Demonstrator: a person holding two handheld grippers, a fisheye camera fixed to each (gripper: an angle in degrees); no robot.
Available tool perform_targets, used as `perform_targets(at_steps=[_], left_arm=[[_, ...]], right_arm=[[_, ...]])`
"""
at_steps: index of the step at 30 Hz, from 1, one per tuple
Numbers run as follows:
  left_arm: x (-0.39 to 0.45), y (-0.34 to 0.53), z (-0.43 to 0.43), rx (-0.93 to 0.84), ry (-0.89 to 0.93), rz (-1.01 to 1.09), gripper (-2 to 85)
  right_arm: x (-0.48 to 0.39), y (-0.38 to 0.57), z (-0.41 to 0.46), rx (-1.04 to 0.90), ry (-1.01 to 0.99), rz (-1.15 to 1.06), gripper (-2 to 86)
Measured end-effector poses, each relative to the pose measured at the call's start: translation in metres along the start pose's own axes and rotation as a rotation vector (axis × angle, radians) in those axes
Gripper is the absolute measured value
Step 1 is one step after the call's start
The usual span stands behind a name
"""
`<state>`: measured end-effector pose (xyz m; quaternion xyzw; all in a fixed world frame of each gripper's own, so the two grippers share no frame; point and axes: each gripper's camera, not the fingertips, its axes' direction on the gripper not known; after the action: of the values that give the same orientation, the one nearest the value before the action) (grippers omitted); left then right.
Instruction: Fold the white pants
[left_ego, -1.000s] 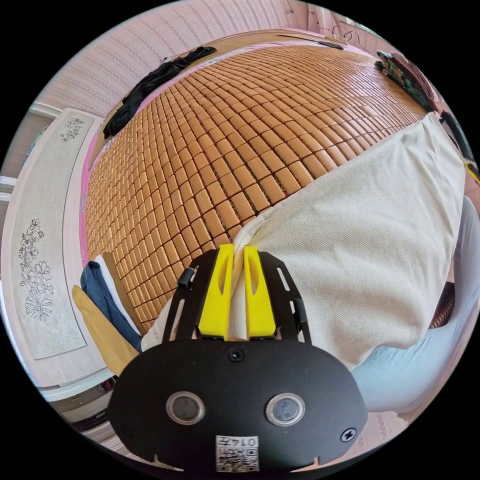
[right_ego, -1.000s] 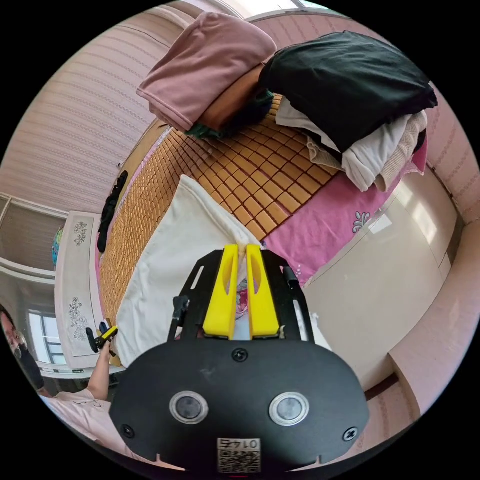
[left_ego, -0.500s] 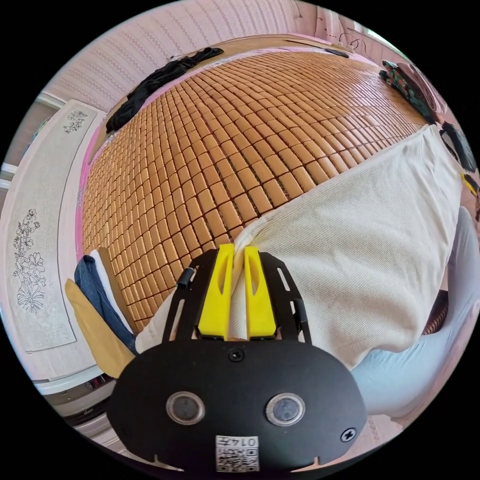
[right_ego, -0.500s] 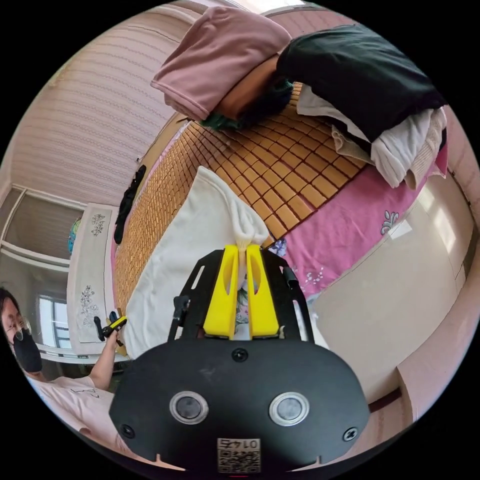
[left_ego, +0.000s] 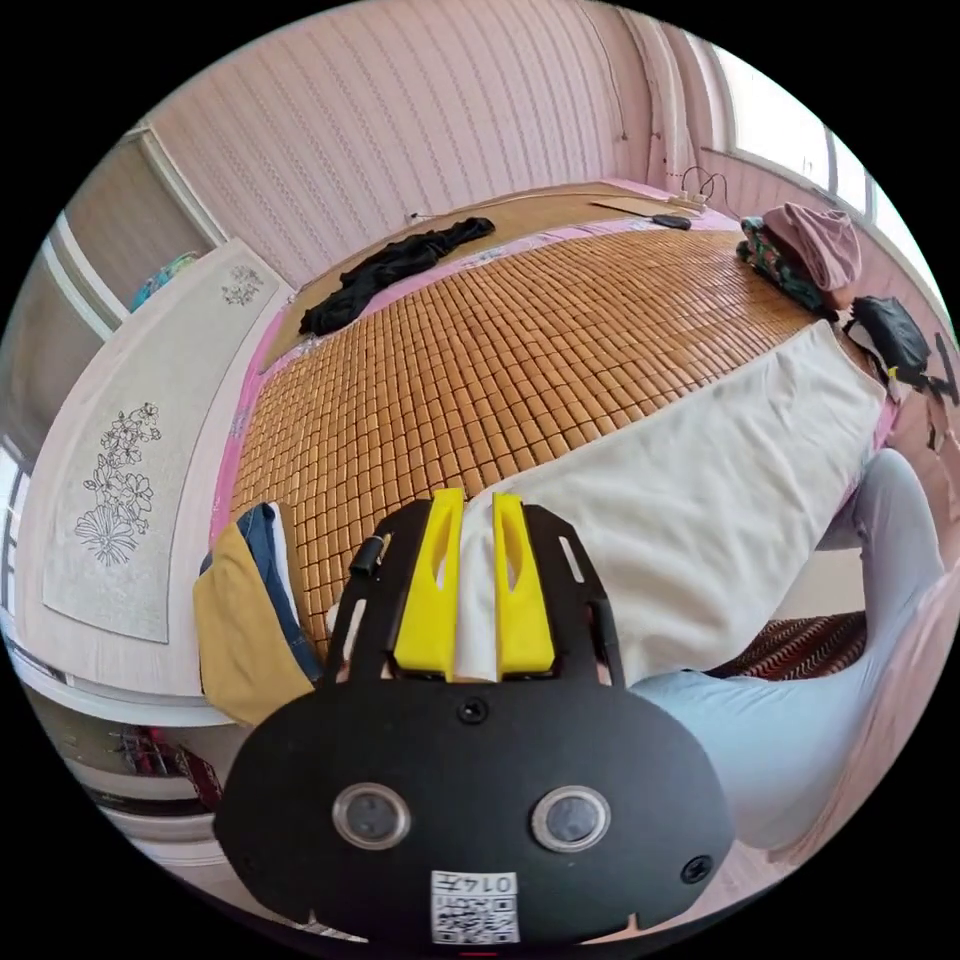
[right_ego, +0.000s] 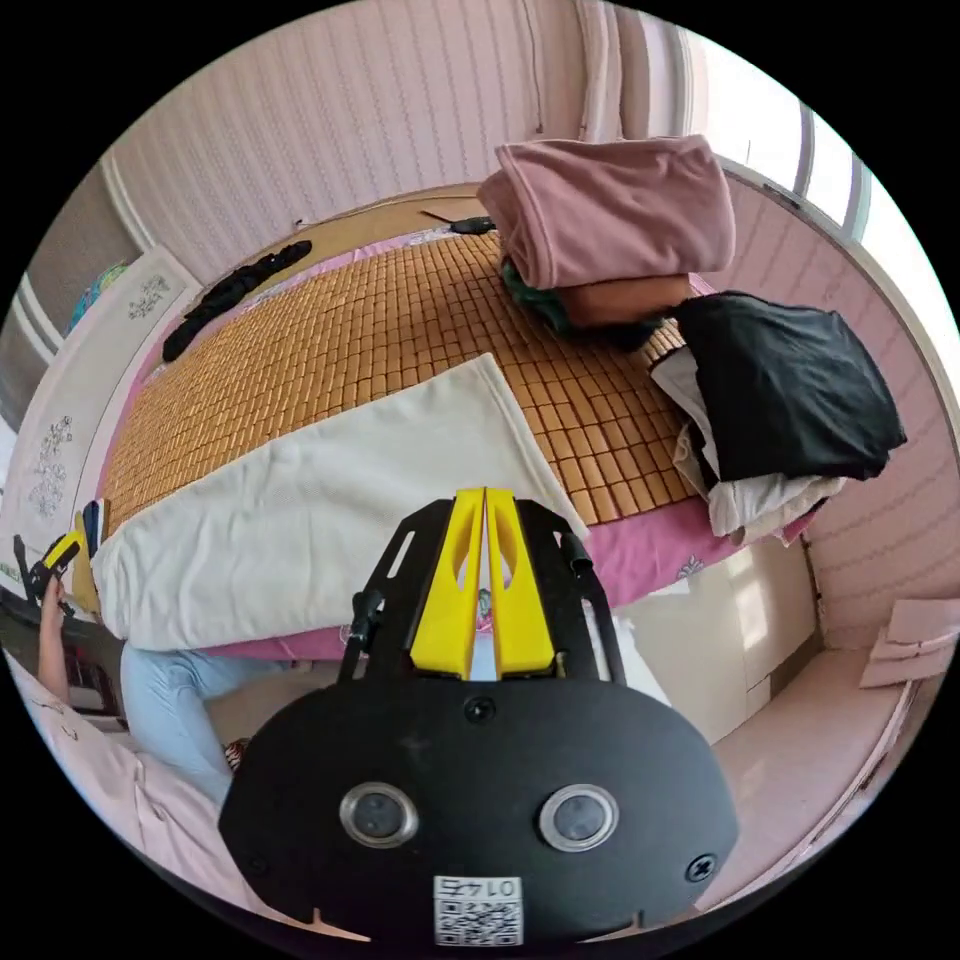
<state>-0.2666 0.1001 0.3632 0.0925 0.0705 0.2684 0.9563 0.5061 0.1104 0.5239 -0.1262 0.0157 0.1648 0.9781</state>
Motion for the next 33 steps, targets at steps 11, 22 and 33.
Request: perform_targets(at_steps=[11,22,33], left_arm=[[0.274,0.014,0.091,-0.009,0.359,0.204,-1.0],[0.274,0.015,0.093,-0.098,0.499,0.177,-1.0],[0.348,0.013,0.107,-0.199,0.36,0.452,-1.0]], right_arm=[[-0.408,-0.058,0.147,-0.487,-0.115,-1.054,-0.5],[-0.484,-0.084,0.175,-0.733,0.016,-1.247,-1.0],[-0.481,-0.105,0.183,-0.809,-0.049,-1.206,-1.0]])
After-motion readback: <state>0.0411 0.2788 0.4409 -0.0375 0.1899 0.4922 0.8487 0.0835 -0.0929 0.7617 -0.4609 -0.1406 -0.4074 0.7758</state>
